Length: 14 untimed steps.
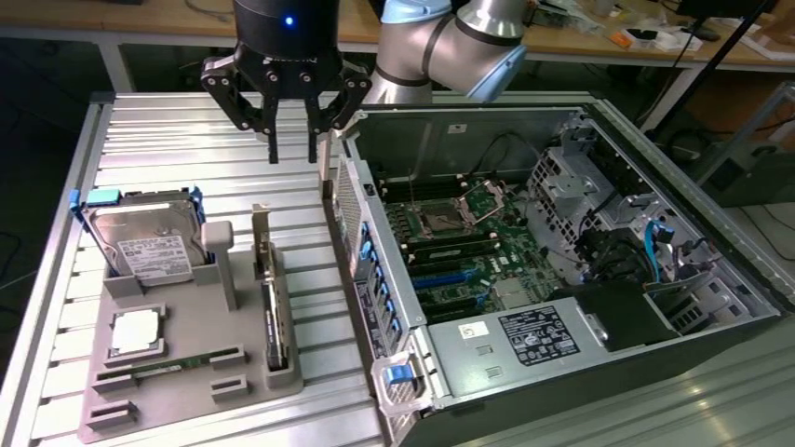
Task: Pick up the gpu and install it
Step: 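Pick up the gpu and move the gpu toward the slot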
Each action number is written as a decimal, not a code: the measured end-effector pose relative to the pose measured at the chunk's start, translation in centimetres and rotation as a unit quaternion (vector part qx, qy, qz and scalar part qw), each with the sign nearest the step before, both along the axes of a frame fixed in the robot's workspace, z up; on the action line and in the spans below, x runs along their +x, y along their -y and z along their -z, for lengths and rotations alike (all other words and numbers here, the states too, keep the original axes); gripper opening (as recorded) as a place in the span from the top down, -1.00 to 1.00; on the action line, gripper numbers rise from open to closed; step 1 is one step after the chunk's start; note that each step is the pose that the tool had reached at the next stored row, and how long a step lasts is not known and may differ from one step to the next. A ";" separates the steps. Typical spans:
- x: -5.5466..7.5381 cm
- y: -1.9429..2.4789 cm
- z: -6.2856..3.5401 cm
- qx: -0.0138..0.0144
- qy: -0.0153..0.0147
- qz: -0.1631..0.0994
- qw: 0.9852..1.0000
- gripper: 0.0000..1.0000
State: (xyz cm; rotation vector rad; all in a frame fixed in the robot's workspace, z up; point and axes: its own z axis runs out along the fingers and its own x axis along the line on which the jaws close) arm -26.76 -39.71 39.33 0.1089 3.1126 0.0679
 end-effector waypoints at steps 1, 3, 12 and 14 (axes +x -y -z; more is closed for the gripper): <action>0.0 0.00 0.00 0.000 0.000 0.000 1.000 0.16; 0.0 0.00 0.00 0.000 0.000 0.000 1.000 0.16; 0.0 0.00 0.00 0.000 0.000 0.000 1.000 -0.11; 0.0 0.00 0.00 0.000 0.000 0.000 1.000 -0.11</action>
